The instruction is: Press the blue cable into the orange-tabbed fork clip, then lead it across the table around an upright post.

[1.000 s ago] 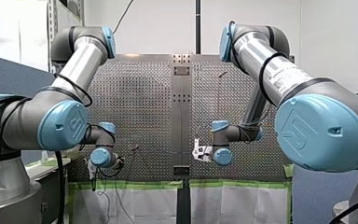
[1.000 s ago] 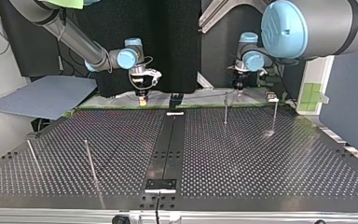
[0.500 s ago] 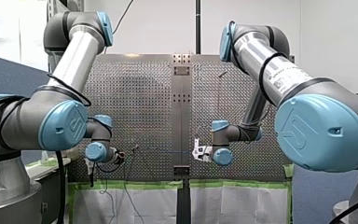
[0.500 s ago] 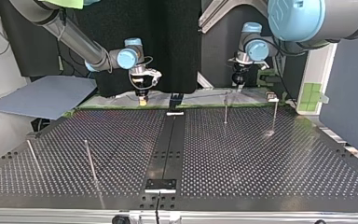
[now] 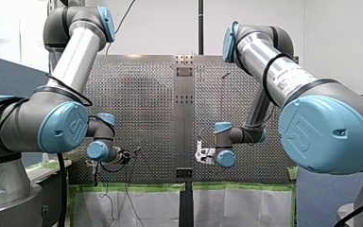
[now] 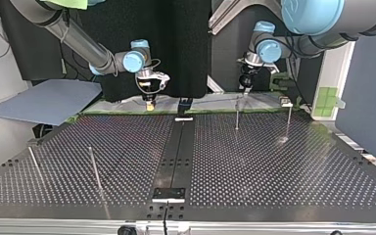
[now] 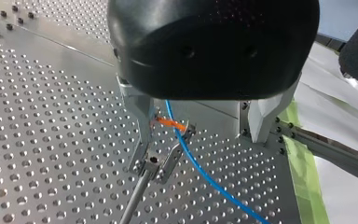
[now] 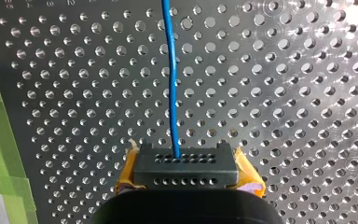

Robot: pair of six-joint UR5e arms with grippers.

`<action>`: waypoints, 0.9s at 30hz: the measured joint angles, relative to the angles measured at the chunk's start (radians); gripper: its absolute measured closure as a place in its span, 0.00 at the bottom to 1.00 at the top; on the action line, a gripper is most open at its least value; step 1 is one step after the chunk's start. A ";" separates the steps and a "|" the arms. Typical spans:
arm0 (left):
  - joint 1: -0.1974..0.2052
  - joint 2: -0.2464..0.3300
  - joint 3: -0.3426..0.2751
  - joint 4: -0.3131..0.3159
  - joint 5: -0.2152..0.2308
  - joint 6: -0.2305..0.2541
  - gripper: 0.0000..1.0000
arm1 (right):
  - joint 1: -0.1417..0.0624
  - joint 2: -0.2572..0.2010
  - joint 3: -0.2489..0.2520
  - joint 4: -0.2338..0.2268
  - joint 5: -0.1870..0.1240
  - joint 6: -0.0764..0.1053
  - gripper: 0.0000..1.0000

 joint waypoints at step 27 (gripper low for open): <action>-0.009 0.000 0.000 0.040 0.009 0.036 0.00 | 0.000 0.000 0.000 0.001 0.000 0.002 1.00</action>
